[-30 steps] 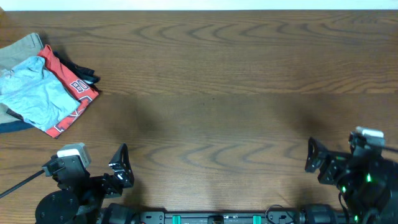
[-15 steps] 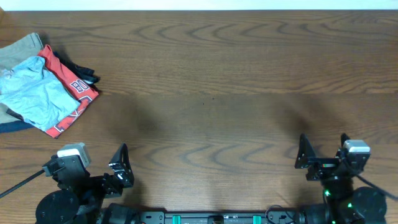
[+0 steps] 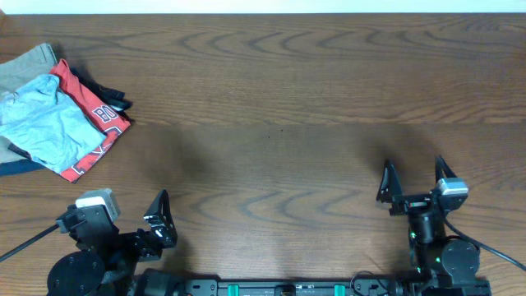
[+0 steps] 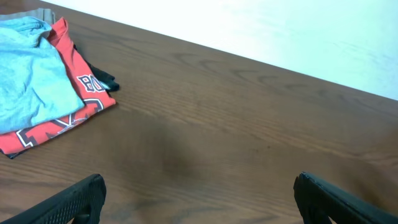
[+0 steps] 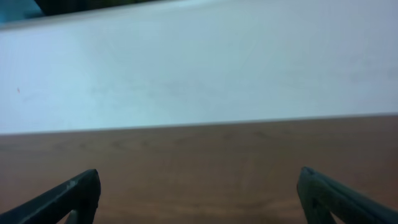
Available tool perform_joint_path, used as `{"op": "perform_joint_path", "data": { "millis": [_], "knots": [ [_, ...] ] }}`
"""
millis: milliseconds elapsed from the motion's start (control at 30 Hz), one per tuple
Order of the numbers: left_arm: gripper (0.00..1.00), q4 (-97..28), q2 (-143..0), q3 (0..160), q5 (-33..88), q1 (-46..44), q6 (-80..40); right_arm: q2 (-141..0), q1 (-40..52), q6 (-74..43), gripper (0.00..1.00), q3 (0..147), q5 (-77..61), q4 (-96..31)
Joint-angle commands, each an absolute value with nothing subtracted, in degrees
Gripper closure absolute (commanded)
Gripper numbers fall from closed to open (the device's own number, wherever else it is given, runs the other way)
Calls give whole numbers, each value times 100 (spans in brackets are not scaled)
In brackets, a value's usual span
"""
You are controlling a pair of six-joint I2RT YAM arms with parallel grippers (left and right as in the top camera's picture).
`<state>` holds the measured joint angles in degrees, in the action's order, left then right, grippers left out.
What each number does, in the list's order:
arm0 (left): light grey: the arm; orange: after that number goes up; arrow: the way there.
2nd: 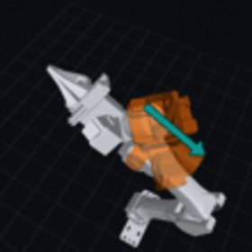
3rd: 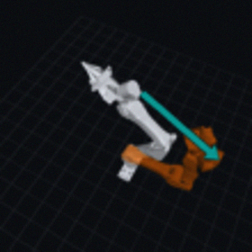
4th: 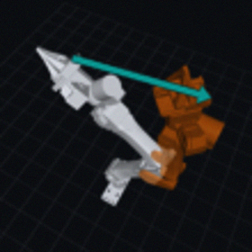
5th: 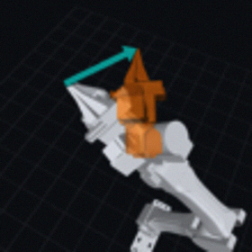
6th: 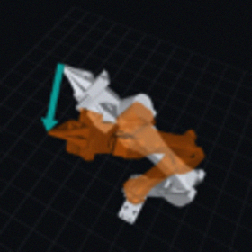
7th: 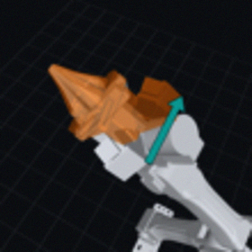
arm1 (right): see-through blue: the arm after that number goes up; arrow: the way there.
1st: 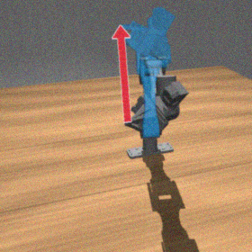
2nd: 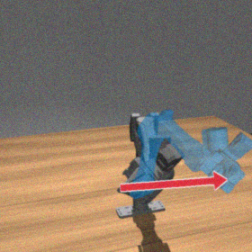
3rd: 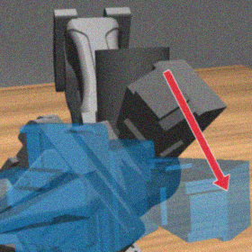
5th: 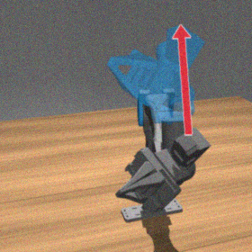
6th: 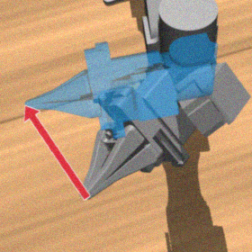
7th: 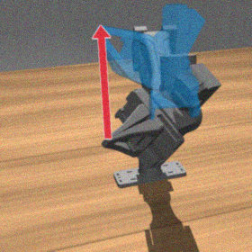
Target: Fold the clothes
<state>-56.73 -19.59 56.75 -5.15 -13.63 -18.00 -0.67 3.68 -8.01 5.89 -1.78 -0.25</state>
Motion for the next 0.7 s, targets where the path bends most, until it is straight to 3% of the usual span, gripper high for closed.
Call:
{"op": "perform_joint_path", "data": {
  "millis": [0, 233, 667],
  "knots": [
    [2, -5671, -1944, 5647, -604, -1385, -1809, -27, 414, -539, 1, 86, -331, 530],
    [2, -5671, -1944, 5647, -604, -1385, -1809, -25, 414, -99, 1, 27, -405, -410],
    [2, -5671, -1944, 5647, -604, -1385, -1809, -25, 419, -58, 1, 30, -408, -403]
  ]
}}
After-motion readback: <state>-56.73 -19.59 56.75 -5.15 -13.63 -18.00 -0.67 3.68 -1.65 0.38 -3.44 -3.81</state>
